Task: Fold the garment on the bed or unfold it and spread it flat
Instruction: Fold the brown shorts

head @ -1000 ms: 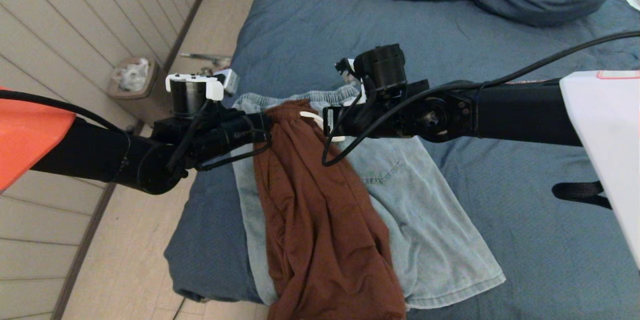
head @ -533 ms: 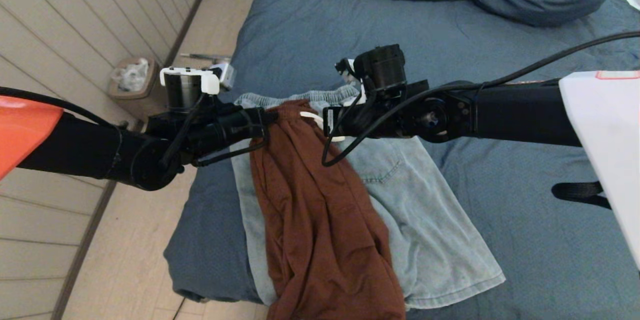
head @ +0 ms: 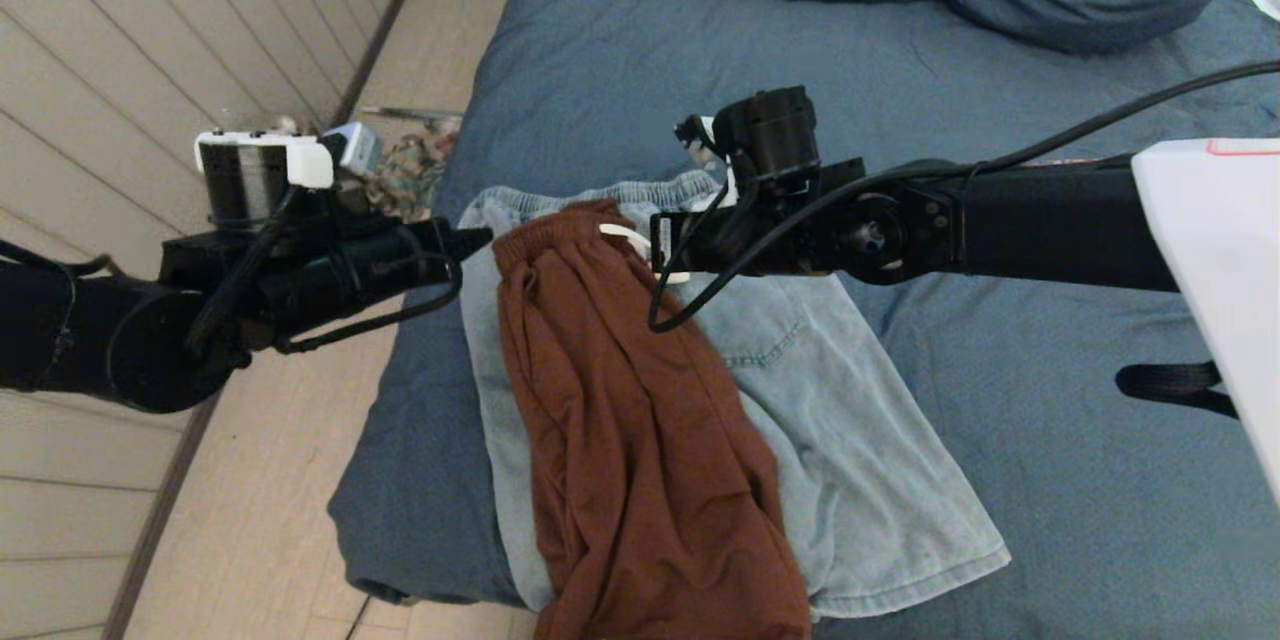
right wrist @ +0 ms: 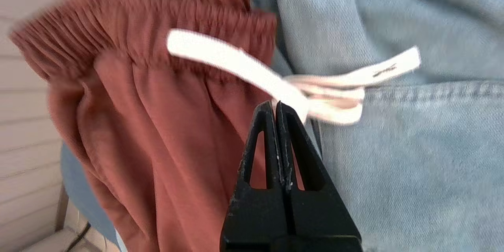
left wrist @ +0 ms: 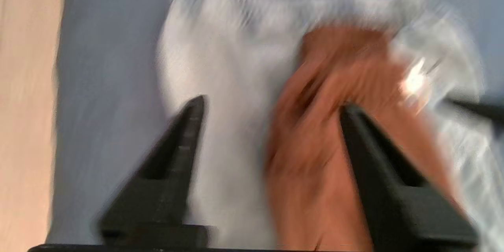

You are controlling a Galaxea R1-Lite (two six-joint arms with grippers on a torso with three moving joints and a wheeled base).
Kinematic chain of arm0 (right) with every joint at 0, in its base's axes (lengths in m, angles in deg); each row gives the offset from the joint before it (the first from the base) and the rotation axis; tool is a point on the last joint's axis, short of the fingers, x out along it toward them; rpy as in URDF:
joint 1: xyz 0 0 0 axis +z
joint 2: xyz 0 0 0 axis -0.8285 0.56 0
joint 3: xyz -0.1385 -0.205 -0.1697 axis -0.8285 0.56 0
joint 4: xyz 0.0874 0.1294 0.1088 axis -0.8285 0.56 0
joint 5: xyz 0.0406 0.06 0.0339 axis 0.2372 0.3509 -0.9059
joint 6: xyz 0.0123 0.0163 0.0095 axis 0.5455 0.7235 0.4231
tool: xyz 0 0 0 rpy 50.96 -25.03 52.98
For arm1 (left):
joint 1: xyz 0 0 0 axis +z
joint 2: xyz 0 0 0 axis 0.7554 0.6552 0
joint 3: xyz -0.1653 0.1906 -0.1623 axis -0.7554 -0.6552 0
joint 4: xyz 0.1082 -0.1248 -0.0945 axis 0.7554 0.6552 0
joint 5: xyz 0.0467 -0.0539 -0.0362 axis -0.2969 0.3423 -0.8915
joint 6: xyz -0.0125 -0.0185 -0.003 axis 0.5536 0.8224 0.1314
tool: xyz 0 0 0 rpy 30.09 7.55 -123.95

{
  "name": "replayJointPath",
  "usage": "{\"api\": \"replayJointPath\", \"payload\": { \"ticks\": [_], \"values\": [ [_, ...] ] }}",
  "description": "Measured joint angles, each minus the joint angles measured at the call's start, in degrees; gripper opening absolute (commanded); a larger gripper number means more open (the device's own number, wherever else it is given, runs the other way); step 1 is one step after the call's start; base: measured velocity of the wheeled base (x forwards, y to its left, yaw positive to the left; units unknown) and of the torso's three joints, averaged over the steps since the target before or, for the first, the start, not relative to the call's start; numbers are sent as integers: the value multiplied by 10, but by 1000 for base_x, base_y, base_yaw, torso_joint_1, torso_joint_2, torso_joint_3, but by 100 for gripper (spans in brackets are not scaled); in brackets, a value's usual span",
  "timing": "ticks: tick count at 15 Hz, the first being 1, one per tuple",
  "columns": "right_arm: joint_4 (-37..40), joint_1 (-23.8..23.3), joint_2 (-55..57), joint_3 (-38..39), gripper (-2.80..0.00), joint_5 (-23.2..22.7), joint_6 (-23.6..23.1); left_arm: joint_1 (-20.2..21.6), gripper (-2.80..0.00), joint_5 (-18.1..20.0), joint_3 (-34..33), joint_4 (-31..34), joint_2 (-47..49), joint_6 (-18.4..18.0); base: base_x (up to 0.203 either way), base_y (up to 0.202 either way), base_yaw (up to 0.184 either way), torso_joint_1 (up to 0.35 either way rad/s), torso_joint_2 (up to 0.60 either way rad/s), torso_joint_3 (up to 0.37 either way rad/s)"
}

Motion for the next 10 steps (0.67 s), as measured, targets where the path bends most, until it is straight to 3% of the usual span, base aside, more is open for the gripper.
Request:
{"api": "replayJointPath", "payload": {
  "ticks": [5, 7, 10],
  "values": [
    [5, 0, -44, 63, -280, -5, 0, 9, -280, 24, -176, -56, -73, 12, 0, 0, 0, 0, 0, 0],
    [13, 2, -91, 144, -280, -7, 2, 7, -280, 61, -224, -60, -97, 32, 0, 0, 0, 0, 0, 0],
    [23, 3, -157, 276, -280, -9, 5, 5, -280, 111, -243, -61, -109, 74, 0, 0, 0, 0, 0, 0]
  ]
}}
